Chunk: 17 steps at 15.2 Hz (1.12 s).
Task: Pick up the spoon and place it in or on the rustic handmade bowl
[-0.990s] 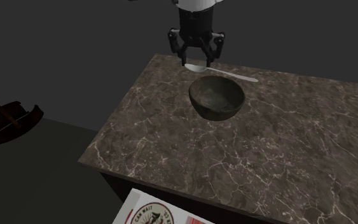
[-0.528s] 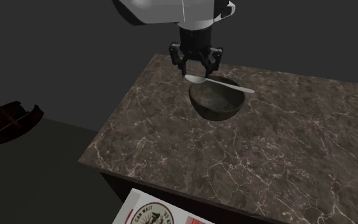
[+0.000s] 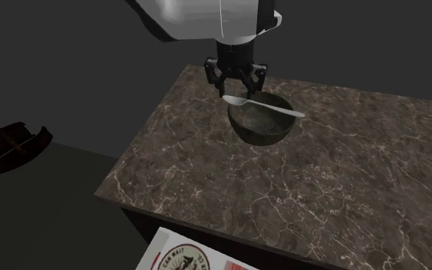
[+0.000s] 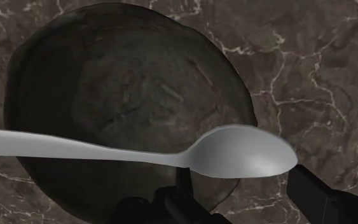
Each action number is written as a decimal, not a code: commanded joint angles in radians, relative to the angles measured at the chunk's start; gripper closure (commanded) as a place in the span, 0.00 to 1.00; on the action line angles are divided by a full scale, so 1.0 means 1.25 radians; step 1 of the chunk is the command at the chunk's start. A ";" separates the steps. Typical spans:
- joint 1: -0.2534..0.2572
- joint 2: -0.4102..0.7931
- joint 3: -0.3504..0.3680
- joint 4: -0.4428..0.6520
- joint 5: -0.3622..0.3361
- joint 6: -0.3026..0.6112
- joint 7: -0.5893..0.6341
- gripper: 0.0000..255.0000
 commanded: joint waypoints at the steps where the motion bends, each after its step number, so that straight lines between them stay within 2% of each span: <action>1: 0.000 0.000 0.000 0.000 0.000 0.000 0.000 1.00; 2: 0.000 0.000 0.000 0.000 0.000 0.000 0.000 1.00; 3: 0.000 0.000 0.000 0.000 0.000 0.000 0.000 0.00; 8: 0.000 0.000 0.000 0.000 0.000 0.000 0.000 0.00; 12: 0.003 -0.051 -0.002 0.048 0.020 -0.097 -0.014 0.00; 17: 0.003 -0.051 -0.002 0.048 0.020 -0.097 -0.014 0.00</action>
